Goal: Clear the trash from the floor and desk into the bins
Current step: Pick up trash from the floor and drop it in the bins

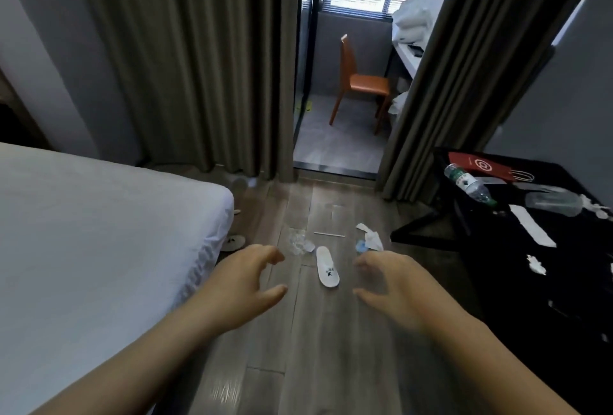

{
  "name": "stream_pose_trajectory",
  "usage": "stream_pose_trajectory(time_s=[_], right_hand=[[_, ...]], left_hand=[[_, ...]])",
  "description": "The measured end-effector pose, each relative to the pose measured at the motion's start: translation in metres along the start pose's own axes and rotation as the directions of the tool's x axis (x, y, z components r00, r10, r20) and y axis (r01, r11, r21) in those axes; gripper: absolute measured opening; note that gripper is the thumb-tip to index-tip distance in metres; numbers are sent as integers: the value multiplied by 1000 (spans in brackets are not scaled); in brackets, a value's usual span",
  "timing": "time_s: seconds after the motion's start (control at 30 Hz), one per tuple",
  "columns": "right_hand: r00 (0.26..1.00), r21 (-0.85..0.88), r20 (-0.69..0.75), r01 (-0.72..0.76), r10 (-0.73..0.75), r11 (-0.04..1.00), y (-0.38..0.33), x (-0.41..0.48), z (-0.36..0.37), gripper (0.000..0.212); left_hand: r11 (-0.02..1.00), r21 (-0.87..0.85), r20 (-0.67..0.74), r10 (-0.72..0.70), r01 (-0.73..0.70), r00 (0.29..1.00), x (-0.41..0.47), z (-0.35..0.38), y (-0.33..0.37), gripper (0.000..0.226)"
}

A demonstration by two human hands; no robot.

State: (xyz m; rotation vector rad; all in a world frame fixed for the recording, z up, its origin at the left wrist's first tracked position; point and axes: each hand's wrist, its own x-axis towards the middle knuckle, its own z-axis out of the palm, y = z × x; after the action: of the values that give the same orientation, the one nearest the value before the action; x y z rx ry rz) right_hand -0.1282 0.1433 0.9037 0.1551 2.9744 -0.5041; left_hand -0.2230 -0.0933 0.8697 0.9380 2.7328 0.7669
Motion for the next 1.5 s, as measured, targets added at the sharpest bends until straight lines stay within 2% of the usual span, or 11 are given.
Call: stream_pose_trajectory(time_s=[0.2, 0.43, 0.8, 1.2, 1.33, 1.5], right_hand=[[1000, 43, -2, 25, -25, 999, 53, 121, -7, 43], [994, 38, 80, 66, -69, 997, 112, 253, -22, 41], [980, 6, 190, 62, -62, 998, 138, 435, 3, 42], [950, 78, 307, 28, -51, 997, 125, 657, 86, 40], [936, 83, 345, 45, -71, 996, 141, 722, 134, 39], [916, 63, 377, 122, -137, 991, 176, 807, 219, 42]], left_hand=[[998, -7, 14, -67, 67, 998, 107, 11, -25, 42], [982, -13, 6, -186, 186, 983, 227, 26, -42, 44], [947, -35, 103, -313, 318, 944, 359, 46, -135, 46], [889, -51, 214, -435, 454, 875, 518, 80, -310, 48], [841, -79, 190, -515, 536, 836, 558, 122, -362, 50], [792, -125, 151, -581, 598, 800, 601, 207, -426, 47]])
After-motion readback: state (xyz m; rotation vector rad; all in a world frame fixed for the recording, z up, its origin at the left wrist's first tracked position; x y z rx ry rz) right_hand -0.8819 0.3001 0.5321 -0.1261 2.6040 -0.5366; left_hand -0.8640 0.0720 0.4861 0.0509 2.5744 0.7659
